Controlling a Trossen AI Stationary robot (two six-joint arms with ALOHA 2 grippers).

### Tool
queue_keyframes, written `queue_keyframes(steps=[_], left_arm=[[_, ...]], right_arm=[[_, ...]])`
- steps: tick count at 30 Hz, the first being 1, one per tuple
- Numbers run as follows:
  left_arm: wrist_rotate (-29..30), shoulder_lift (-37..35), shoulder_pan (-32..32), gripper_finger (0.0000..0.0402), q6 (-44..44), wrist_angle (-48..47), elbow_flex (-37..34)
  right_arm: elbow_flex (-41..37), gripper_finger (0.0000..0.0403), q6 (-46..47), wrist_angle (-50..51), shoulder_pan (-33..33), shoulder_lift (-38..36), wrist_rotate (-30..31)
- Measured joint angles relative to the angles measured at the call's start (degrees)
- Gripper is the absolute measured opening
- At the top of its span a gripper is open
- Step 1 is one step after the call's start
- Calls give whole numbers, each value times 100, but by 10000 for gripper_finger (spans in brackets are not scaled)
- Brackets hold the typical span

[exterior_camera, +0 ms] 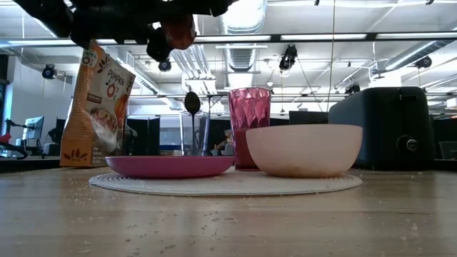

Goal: Arrange a breakfast setting
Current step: Put the apple to the top of the pink plate

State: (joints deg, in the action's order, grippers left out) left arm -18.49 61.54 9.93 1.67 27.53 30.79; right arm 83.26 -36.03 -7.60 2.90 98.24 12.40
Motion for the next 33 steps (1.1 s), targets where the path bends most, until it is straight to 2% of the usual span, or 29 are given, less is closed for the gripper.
queue_keyframes(steps=[6, 13, 33], left_arm=[[19, 7, 0, 283, -114, -762, 253], [60, -7, 7, 231, -144, -809, 216], [55, -314, 15, 230, -178, -1035, 258]], right_arm=[[-9, 185, -66, 0, 0, -15, -41], [-12, 184, -57, -29, 8, -51, -34], [432, 178, 252, 260, 17, -58, -62]])
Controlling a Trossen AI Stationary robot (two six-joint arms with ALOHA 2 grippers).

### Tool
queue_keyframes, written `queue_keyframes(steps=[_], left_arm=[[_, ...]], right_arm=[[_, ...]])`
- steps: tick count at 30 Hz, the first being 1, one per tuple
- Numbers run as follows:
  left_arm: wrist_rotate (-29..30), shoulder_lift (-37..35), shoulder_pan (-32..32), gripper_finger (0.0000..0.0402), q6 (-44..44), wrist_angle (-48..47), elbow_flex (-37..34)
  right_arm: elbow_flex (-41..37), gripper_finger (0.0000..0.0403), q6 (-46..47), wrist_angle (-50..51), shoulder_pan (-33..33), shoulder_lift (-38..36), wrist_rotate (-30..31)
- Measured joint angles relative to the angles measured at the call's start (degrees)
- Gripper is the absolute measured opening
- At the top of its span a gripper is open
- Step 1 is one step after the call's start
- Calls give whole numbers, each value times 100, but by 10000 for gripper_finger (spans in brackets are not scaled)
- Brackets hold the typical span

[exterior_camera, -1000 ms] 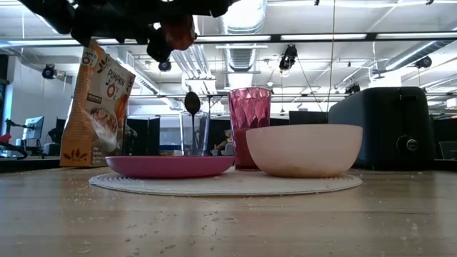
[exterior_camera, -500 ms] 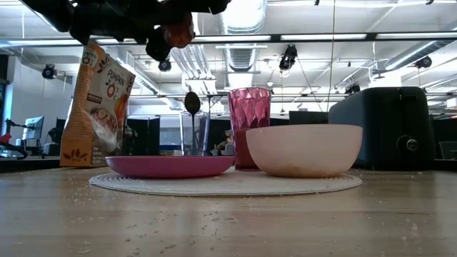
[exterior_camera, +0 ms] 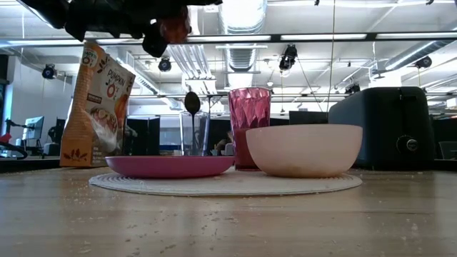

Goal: Arrange a breakfast setting
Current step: Put the apple to the top of the pink plate

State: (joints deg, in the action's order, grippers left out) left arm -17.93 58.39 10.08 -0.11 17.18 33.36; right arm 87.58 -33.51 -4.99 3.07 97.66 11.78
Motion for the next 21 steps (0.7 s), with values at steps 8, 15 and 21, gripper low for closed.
queue_keyframes(steps=[8, 15, 21], left_arm=[[243, -149, 45, 227, -182, -333, -45], [458, -183, 52, 226, -199, -447, -46], [573, -190, 51, 225, -237, -462, -52]], right_arm=[[260, 191, 1068, -107, 0, 17, 50], [473, 194, 2298, -2, 0, -33, 17], [584, 196, 2722, -36, 37, -131, 35]])
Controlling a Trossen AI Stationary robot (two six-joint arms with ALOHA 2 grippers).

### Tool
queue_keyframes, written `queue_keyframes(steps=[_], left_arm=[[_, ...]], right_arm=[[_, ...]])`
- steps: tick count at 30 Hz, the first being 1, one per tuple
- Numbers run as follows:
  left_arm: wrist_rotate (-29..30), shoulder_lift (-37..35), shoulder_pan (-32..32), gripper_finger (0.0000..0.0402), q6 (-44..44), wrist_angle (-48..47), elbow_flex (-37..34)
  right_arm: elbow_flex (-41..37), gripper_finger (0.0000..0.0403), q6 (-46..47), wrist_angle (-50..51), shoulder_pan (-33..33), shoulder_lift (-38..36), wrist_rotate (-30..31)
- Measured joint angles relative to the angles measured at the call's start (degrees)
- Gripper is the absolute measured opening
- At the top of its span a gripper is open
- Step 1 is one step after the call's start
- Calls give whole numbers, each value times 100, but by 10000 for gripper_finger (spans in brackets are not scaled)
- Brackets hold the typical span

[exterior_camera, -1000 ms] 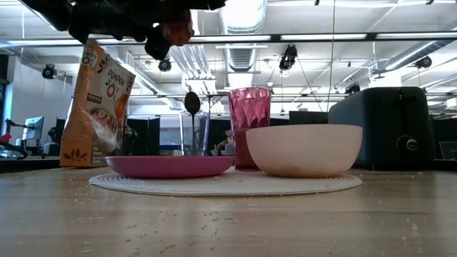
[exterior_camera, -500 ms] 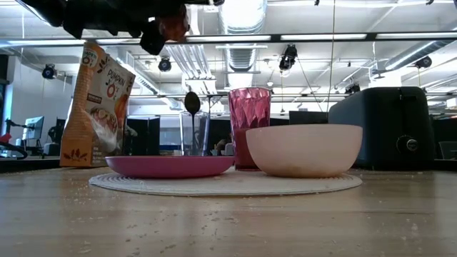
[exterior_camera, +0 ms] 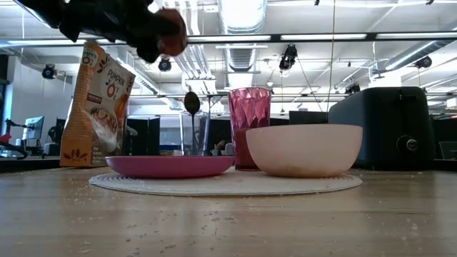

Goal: Arrange a breakfast setting
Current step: Put the apple to the top of the pink plate

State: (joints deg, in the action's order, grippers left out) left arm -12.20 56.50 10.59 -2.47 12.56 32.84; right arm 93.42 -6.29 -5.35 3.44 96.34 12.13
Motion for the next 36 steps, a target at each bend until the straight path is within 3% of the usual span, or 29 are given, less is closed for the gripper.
queue_keyframes(steps=[7, 13, 20, 26, 36], left_arm=[[838, 97, 2, 224, -116, -74, -36], [1185, 460, 2, 224, -87, 132, -204], [2126, 1405, 2, 224, -81, 968, -225], [3297, 2289, 20, 224, 223, 1882, -227], [4054, 3501, 55, 224, 714, 2972, -175]], right_arm=[[204, 196, 650, 440, -9, -87, 428], [418, 196, 693, 926, -11, -341, 760], [410, 196, 722, 1243, -7, -699, 809], [404, 196, 838, 1957, -11, -988, 1504], [403, 196, 1275, 2999, -7, -1547, 1647]])
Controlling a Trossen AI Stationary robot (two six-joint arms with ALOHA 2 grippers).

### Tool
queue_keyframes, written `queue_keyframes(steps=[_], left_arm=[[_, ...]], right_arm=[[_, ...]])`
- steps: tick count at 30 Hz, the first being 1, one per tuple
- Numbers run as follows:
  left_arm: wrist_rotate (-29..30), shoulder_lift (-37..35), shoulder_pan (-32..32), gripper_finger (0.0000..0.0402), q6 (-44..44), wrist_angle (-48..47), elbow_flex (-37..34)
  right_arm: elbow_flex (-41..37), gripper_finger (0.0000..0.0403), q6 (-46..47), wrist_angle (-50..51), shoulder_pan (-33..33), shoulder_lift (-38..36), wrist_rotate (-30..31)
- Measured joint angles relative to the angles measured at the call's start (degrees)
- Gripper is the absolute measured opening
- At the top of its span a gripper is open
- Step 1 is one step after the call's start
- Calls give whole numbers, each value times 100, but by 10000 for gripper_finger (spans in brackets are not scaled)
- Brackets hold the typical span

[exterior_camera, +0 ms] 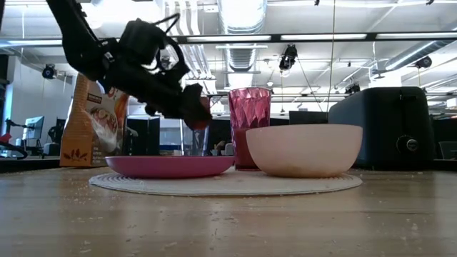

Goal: Arrange a breakfast setting
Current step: Put the apple to the top of the pink plate

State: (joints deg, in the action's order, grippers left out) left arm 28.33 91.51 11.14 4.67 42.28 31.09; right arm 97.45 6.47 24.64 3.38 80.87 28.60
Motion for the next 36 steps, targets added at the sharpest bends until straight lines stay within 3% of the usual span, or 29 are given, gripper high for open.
queue_keyframes(steps=[7, 18, 34, 36], left_arm=[[27, 603, -7, 224, 534, 226, 0], [2, 1261, -7, 225, 688, 869, 1], [11, 1465, -7, 230, 569, 903, 1], [16, 1464, -4, 230, 553, 913, 0]], right_arm=[[-2, 196, -51, 40, 0, -54, -5], [-2, 196, -106, 39, 0, 277, -7], [67, 196, 125, 10, 8, 1229, -67], [155, 196, -76, 354, 11, 1305, -164]])
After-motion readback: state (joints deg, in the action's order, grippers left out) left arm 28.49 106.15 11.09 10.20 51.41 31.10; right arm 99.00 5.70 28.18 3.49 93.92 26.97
